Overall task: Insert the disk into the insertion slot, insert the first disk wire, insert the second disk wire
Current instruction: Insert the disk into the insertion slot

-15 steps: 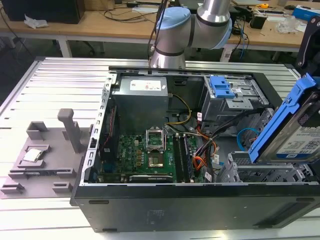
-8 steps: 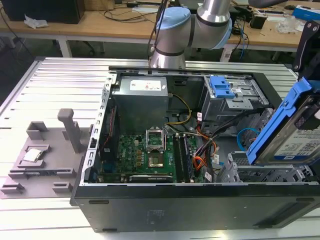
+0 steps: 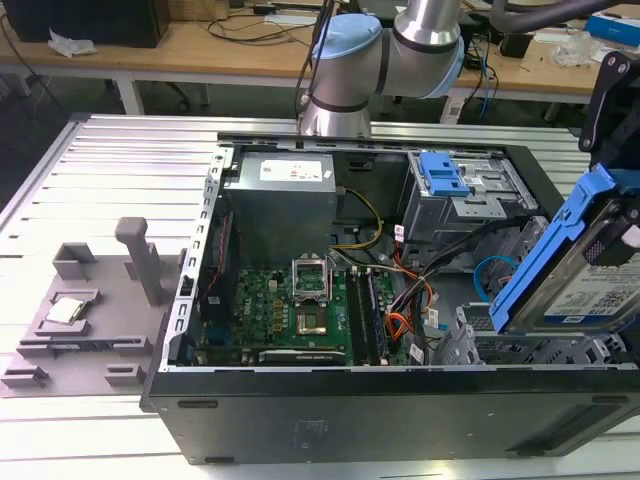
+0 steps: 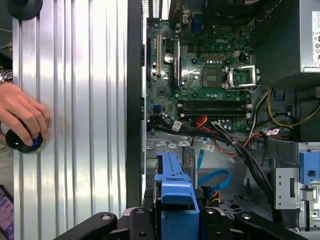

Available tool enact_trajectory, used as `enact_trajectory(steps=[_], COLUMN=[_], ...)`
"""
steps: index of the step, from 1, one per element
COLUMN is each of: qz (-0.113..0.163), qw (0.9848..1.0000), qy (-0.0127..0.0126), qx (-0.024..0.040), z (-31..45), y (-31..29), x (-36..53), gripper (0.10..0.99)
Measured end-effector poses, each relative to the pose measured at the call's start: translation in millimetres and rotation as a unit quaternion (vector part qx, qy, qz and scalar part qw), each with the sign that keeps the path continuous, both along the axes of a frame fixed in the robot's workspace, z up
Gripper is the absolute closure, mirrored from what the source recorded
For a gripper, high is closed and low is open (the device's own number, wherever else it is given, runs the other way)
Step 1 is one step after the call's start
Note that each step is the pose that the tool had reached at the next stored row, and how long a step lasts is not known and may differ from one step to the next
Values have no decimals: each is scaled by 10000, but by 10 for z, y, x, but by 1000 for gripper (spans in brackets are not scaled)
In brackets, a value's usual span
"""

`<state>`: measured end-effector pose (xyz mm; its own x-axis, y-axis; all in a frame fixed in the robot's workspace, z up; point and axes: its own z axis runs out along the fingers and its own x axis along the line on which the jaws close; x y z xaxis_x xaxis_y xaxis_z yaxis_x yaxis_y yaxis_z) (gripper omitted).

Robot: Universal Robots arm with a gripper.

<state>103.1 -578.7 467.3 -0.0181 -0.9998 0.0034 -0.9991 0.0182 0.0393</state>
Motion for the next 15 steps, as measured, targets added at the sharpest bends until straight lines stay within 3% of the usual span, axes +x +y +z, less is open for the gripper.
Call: enact_trajectory(steps=[5,11,15], qz=[0,0,0], qw=[10000,10000,10000], qy=[0,0,0], qx=[2,3,4], z=[-47,-77,-171], y=[3,112,158], x=[-2,-5,-17], gripper=[722,722,722])
